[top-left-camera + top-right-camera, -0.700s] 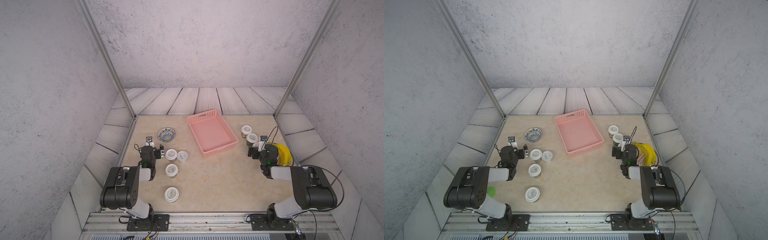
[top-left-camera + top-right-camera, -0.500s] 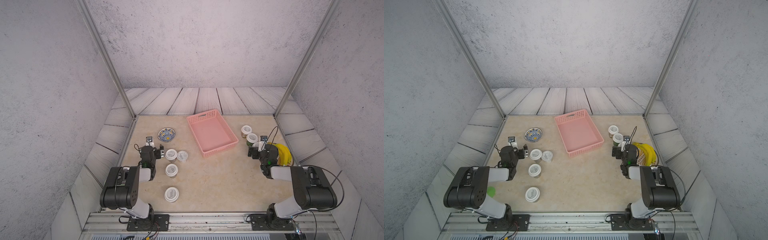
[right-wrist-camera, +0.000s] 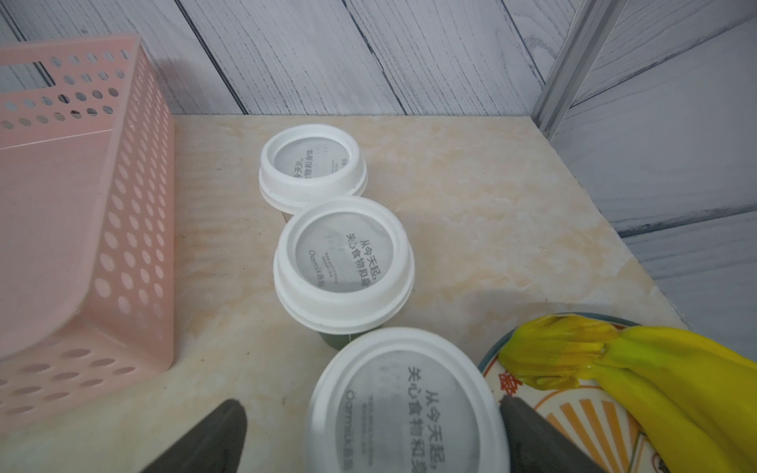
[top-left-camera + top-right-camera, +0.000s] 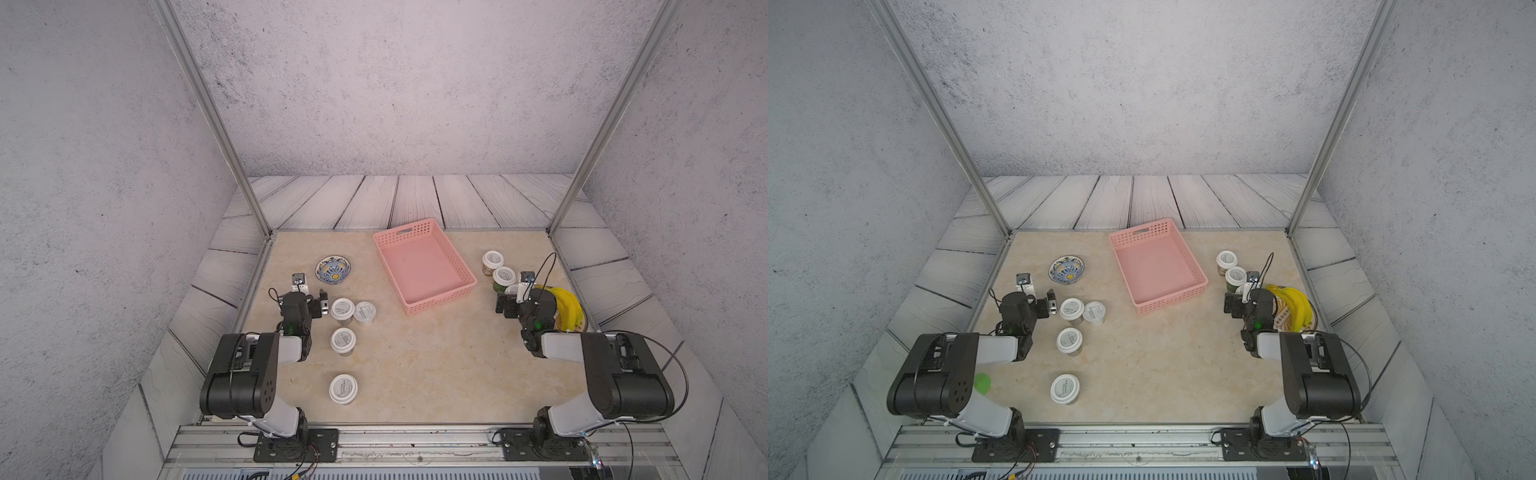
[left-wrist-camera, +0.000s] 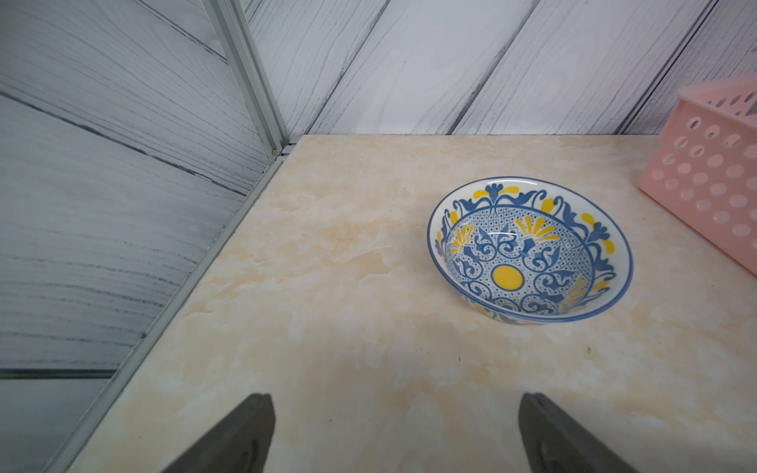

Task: Put the yogurt in the basket
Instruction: Move the basket to the center of the board.

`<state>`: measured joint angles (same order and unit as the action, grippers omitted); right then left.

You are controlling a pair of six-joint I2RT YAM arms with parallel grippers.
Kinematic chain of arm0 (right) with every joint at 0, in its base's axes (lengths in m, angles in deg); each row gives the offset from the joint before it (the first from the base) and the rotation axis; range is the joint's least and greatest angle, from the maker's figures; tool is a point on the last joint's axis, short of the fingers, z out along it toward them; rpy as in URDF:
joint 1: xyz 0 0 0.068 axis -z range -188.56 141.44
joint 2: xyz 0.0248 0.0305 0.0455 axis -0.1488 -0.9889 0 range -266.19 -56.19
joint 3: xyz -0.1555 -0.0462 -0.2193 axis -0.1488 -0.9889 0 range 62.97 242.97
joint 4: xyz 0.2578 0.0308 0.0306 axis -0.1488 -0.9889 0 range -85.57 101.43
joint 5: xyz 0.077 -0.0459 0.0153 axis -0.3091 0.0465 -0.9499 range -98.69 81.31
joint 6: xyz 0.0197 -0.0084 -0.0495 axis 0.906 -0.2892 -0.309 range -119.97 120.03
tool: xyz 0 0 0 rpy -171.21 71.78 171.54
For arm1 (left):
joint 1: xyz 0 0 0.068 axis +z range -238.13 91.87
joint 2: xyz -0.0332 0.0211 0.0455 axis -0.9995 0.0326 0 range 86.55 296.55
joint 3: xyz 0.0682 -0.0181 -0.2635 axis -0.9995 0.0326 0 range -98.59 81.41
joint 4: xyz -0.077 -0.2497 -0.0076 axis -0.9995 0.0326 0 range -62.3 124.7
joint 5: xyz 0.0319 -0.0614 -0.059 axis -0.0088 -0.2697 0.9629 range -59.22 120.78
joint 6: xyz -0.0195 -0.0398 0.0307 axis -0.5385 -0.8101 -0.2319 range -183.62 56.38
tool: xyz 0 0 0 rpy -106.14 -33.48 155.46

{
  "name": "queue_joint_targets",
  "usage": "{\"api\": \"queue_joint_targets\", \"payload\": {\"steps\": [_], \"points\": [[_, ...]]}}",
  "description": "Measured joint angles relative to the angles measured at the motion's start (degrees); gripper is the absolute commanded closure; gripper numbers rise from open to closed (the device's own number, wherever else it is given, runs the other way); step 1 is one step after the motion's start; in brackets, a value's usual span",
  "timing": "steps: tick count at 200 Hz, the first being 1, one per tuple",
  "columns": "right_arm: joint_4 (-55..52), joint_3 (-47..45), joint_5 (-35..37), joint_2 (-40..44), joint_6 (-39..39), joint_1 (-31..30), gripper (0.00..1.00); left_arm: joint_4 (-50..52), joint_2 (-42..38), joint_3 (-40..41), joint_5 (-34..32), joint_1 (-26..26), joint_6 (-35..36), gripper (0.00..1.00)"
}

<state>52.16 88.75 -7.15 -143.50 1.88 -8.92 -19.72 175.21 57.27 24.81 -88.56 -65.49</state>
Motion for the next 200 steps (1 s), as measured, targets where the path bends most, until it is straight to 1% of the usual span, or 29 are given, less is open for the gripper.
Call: {"api": "queue_joint_targets", "payload": {"steps": [65,89,130,142,156,187,200], "points": [[-1.0,0.2,-0.9,0.4,0.0,0.4,0.0,5.5,-0.7,-1.9,-0.1,-0.1,0.2,0.02],[-8.5,2.2,-0.1,4.5,1.1,0.4,0.0,13.0,-4.4,-4.7,-0.2,-0.2,0.4,0.02],[-19.4,7.3,1.5,13.9,4.8,0.4,0.0,22.8,-13.9,-10.1,0.0,-0.3,0.6,0.01],[-23.1,8.5,1.7,17.0,6.3,0.4,0.0,29.1,-15.4,-13.6,-0.1,-0.3,0.5,0.01],[-27.8,10.4,2.6,20.1,8.6,0.4,0.0,37.7,-16.0,-19.9,-0.2,-0.3,0.2,0.02],[-41.4,17.7,6.1,24.6,18.0,0.4,0.0,53.1,-18.3,-31.4,0.5,-0.3,-1.3,0.01],[-46.2,20.6,6.2,25.3,22.2,0.4,0.0,59.0,-19.3,-35.5,1.5,-0.3,-1.7,0.02]]}}
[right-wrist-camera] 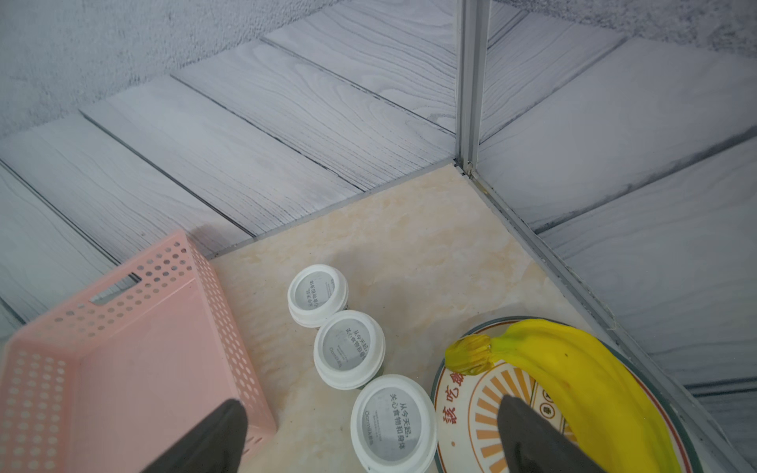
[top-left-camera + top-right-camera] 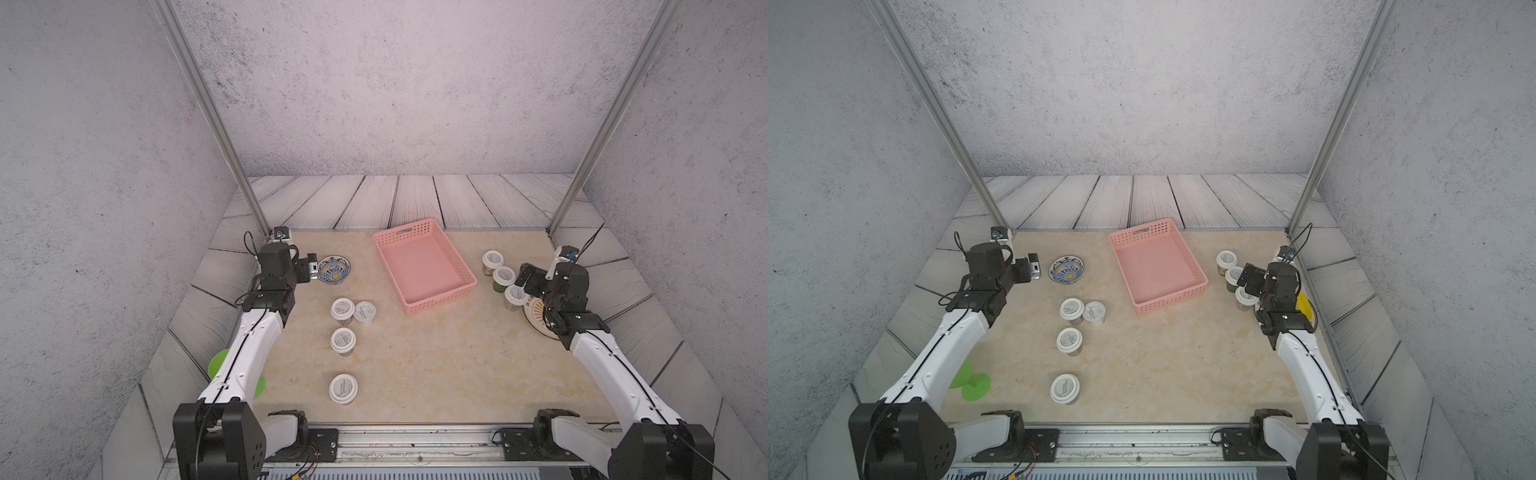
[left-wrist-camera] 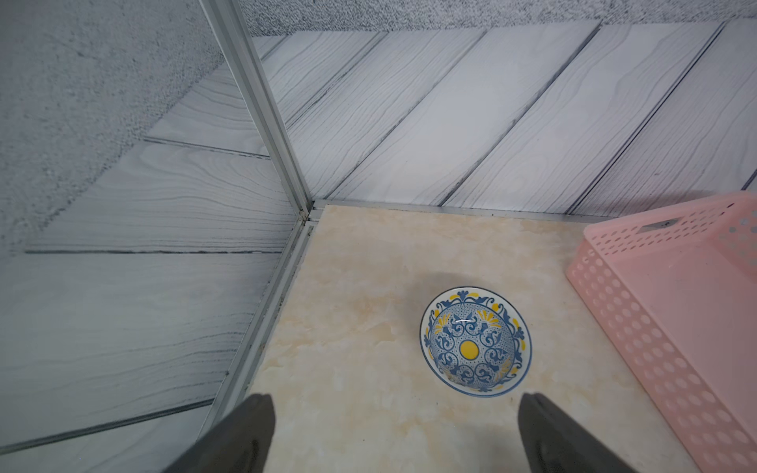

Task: Put the yogurt in the basket
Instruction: Move the basket to the center of the board.

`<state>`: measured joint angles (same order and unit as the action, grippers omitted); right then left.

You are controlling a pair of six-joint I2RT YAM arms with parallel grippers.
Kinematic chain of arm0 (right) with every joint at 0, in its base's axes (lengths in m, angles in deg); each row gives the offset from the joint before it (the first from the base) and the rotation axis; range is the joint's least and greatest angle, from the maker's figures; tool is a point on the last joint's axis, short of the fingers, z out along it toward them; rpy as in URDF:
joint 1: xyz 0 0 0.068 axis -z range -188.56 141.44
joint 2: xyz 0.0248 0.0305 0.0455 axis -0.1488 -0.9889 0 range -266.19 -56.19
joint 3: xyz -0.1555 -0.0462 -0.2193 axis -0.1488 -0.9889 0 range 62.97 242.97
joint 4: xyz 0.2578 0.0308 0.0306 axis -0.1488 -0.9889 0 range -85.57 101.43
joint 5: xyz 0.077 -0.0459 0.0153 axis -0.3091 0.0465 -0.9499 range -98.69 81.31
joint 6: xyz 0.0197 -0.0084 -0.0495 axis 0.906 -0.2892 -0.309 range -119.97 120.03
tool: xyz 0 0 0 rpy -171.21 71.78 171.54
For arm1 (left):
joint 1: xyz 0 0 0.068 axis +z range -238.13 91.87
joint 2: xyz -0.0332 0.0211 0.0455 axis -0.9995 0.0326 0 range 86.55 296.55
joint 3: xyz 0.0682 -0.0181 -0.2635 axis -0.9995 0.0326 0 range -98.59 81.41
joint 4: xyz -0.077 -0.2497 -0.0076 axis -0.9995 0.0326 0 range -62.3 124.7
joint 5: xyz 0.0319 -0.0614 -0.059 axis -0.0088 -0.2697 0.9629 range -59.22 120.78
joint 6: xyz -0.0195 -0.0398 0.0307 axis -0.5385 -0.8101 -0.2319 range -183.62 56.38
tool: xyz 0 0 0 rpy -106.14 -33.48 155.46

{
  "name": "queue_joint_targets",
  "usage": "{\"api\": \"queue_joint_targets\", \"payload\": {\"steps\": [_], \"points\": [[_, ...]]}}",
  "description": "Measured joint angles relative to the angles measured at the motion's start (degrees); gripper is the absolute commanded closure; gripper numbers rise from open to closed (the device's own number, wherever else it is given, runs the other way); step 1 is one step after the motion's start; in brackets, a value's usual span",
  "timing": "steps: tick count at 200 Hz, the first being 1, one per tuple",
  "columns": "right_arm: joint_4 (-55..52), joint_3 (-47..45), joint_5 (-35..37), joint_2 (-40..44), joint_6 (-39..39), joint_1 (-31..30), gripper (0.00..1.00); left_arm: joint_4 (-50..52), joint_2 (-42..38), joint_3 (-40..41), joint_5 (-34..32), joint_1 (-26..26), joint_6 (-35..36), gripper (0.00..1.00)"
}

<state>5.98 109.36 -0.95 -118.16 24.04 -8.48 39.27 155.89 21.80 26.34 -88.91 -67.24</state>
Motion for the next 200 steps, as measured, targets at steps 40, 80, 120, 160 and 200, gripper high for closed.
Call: {"api": "queue_joint_targets", "payload": {"steps": [40,80,120,160,200], "points": [[-10.1,8.2,-6.3,-3.3,4.7,0.1,0.0,13.5,-0.6,-7.7,5.4,0.0,-1.6,0.02],[-15.8,20.0,-11.2,-12.8,5.7,-1.1,0.03,18.4,-0.7,-4.4,9.9,0.4,-2.3,0.02],[-18.2,30.0,-13.9,-24.9,4.3,-3.3,0.09,19.1,-0.7,-4.3,11.3,0.5,-2.2,0.01],[-26.3,45.9,-14.7,-40.9,0.3,-7.0,0.11,19.1,-0.7,-3.8,11.8,0.7,-2.0,0.01],[-33.7,60.5,-14.5,-52.7,-3.1,-10.7,0.12,19.2,-0.6,-3.8,11.8,0.7,-1.9,0.01]]}}
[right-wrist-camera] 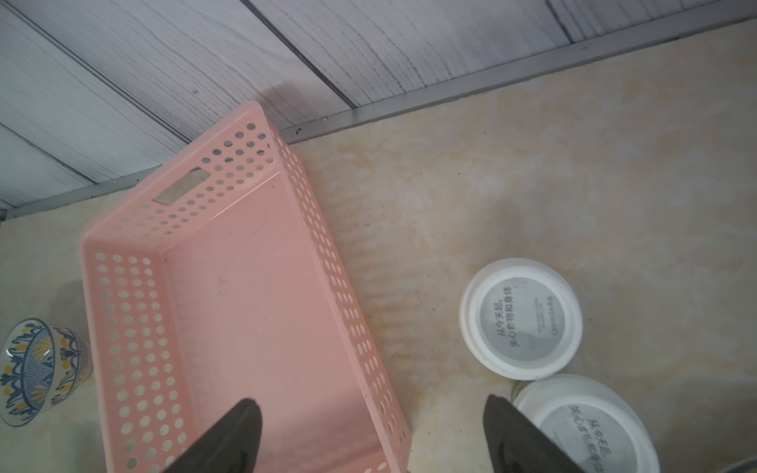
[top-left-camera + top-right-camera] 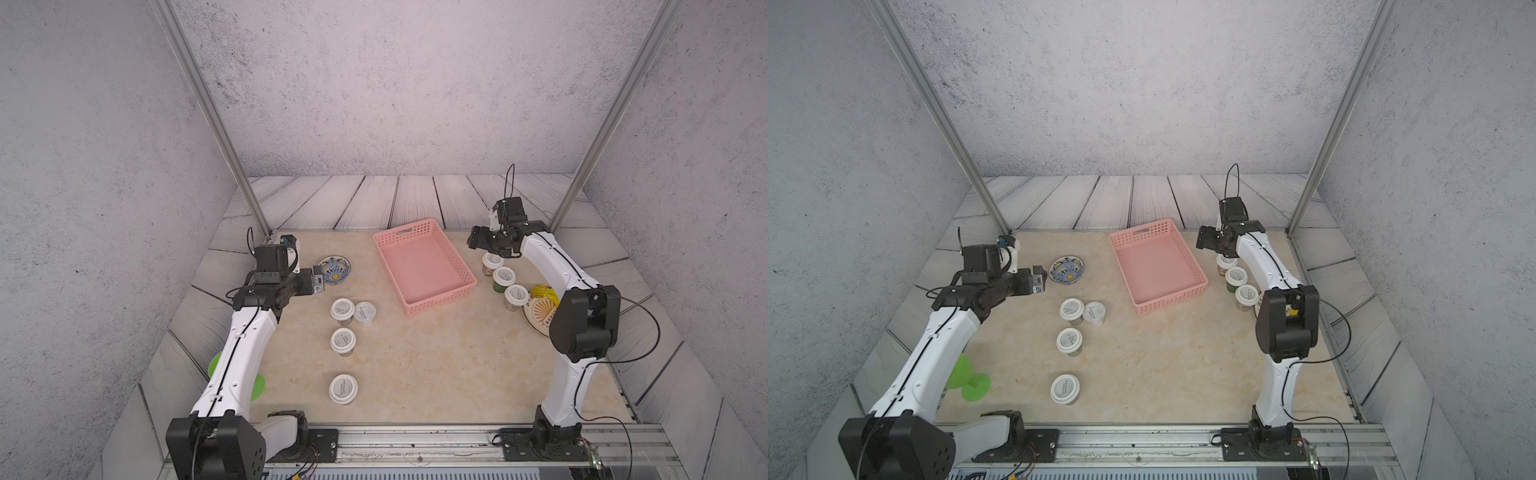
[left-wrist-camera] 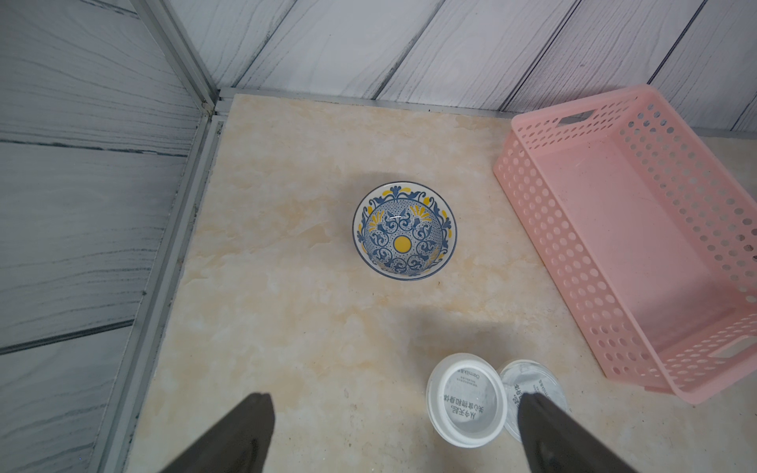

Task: Put the yogurt in the basket
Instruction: Move the basket to the center of the board.

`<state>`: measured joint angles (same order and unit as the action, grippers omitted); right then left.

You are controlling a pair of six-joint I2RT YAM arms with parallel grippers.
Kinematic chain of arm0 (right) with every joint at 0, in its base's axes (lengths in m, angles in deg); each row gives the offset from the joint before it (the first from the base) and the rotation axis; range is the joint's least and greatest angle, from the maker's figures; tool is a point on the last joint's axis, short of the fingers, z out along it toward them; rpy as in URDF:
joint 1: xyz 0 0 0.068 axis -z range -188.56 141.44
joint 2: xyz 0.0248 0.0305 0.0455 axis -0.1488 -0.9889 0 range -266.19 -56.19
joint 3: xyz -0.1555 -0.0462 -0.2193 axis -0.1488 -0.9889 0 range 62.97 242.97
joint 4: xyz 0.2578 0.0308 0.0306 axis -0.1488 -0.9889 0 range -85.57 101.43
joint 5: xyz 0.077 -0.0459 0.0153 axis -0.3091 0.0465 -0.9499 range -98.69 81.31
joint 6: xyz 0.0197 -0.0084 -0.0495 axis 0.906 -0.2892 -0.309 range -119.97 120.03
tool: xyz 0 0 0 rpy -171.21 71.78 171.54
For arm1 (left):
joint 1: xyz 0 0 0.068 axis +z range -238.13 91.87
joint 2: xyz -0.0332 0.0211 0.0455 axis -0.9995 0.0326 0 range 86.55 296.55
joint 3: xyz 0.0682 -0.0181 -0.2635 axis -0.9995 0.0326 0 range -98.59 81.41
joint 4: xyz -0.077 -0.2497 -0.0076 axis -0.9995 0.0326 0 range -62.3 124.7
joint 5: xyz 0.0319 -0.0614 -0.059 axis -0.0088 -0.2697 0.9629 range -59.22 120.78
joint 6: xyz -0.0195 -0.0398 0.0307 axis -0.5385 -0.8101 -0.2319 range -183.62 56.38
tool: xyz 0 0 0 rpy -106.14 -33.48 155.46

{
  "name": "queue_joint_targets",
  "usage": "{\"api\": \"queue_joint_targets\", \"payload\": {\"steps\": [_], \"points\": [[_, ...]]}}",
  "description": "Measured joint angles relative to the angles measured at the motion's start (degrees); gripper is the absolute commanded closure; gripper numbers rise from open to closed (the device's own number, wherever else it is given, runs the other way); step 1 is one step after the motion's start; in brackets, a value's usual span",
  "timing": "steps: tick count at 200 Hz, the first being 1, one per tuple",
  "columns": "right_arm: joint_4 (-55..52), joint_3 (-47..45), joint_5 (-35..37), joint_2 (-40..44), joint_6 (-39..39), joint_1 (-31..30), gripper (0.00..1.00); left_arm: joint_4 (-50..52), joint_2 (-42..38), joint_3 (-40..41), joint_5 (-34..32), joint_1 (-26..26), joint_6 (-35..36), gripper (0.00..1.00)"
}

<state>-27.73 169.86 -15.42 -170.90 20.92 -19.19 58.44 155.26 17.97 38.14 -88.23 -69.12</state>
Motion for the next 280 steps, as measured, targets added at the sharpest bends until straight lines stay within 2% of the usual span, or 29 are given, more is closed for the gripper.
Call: {"api": "queue_joint_targets", "payload": {"steps": [54,108,169,215,257,280], "points": [[-8.2,21.4,1.8,-15.7,-3.4,-3.3,0.22,0.4,0.2,0.0,0.2,0.0,0.0,0.01],[-10.9,29.7,5.2,-24.0,-6.6,-5.1,0.33,0.8,1.6,0.0,0.4,0.0,0.1,0.01],[-12.0,33.2,6.9,-29.0,-7.9,-5.7,0.5,0.8,1.9,-0.1,0.9,0.0,0.1,0.01],[-12.8,33.7,7.9,-29.7,-9.0,-6.8,0.77,0.9,2.1,-0.2,1.0,0.0,0.1,0.01],[-13.0,33.8,9.4,-29.7,-11.0,-8.3,0.89,1.2,2.6,-0.6,1.2,0.0,0.1,0.01],[-11.6,29.9,9.8,-27.4,-11.1,-8.7,0.94,1.2,2.6,-0.6,1.3,0.0,0.1,0.01]]}}
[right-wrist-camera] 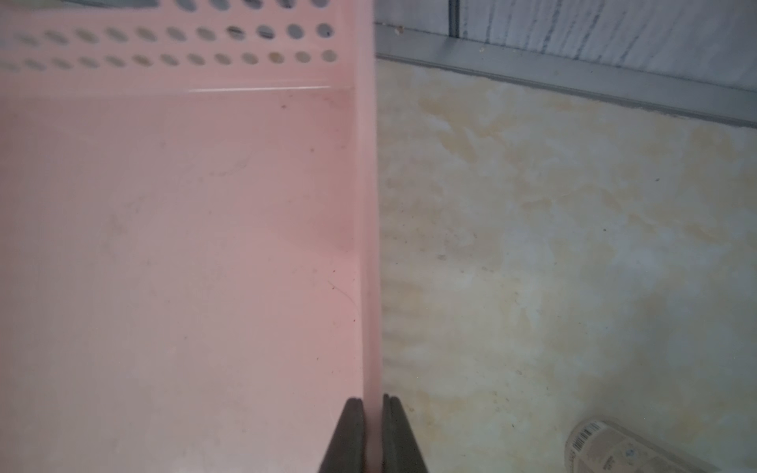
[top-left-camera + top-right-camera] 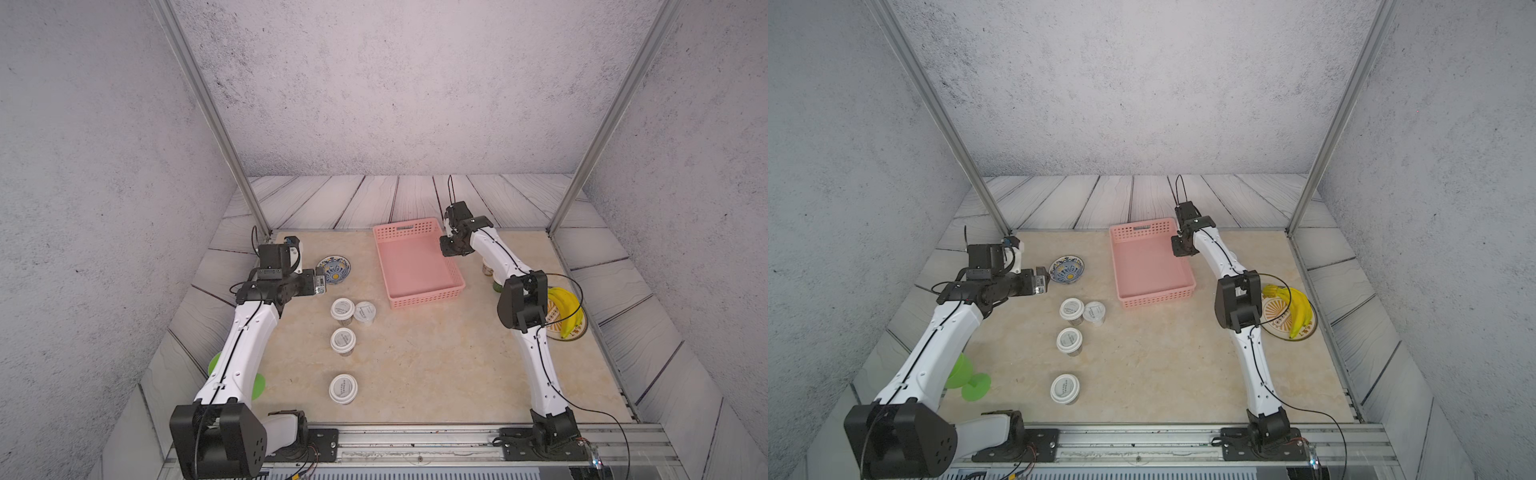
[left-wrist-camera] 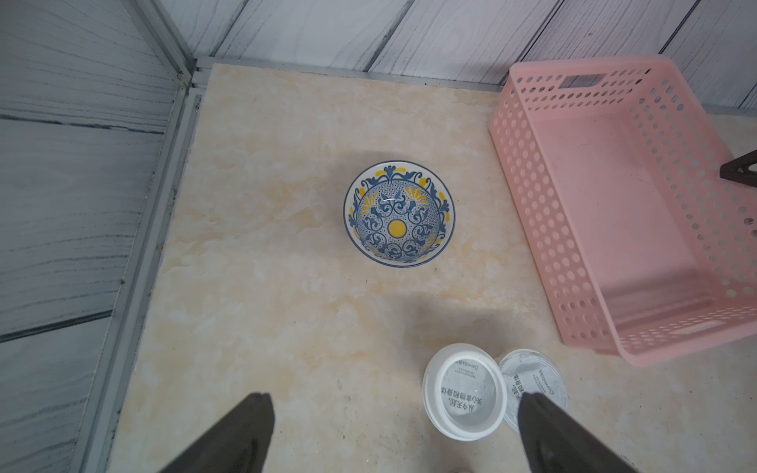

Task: Put the yogurt in the basket
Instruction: Move the basket to the center of the board.

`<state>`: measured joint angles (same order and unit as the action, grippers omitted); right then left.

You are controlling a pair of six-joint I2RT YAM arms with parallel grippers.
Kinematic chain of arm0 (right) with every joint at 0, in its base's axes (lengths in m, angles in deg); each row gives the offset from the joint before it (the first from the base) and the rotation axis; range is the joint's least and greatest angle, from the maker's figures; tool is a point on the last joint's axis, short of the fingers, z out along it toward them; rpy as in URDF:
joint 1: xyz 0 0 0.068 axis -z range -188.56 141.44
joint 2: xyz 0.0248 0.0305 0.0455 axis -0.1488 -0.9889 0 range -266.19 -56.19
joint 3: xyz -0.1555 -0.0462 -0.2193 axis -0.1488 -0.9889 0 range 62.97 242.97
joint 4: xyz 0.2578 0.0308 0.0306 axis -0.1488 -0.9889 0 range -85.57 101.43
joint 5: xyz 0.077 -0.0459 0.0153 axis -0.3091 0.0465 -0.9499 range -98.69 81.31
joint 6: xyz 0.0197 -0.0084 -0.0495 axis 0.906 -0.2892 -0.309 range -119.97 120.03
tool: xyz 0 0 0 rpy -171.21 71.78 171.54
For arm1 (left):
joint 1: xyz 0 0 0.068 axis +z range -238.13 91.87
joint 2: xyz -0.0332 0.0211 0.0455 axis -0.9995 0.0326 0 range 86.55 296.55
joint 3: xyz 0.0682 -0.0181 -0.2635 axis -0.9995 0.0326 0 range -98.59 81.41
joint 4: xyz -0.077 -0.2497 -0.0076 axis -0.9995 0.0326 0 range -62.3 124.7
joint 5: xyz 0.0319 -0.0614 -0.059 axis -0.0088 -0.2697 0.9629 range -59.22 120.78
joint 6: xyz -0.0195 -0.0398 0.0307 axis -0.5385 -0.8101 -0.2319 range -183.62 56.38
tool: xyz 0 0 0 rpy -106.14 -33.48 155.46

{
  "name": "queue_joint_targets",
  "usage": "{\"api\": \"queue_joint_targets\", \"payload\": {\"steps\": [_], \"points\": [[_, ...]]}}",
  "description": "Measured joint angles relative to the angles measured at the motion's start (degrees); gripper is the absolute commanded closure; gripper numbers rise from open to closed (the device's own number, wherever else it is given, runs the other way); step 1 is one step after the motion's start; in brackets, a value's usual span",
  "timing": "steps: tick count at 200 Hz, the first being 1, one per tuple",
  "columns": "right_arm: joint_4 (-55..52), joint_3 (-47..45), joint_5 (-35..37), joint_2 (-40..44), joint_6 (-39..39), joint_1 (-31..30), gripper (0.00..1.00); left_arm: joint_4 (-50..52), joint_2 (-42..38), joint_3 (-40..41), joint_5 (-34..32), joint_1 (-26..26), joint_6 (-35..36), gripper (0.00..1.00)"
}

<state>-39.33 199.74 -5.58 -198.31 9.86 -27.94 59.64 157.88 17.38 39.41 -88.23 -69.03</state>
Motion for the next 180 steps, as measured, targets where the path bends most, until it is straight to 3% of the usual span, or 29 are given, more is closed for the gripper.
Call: {"api": "queue_joint_targets", "payload": {"steps": [53,180], "points": [[0.9,-13.2,0.5,9.0,0.4,-0.3,1.0,1.0,0.0,-0.4,2.2,0.0,1.4,0.01],[8.5,-49.9,0.0,33.3,8.6,-4.3,1.0,4.3,0.4,-2.3,7.4,0.0,7.9,0.01]]}}
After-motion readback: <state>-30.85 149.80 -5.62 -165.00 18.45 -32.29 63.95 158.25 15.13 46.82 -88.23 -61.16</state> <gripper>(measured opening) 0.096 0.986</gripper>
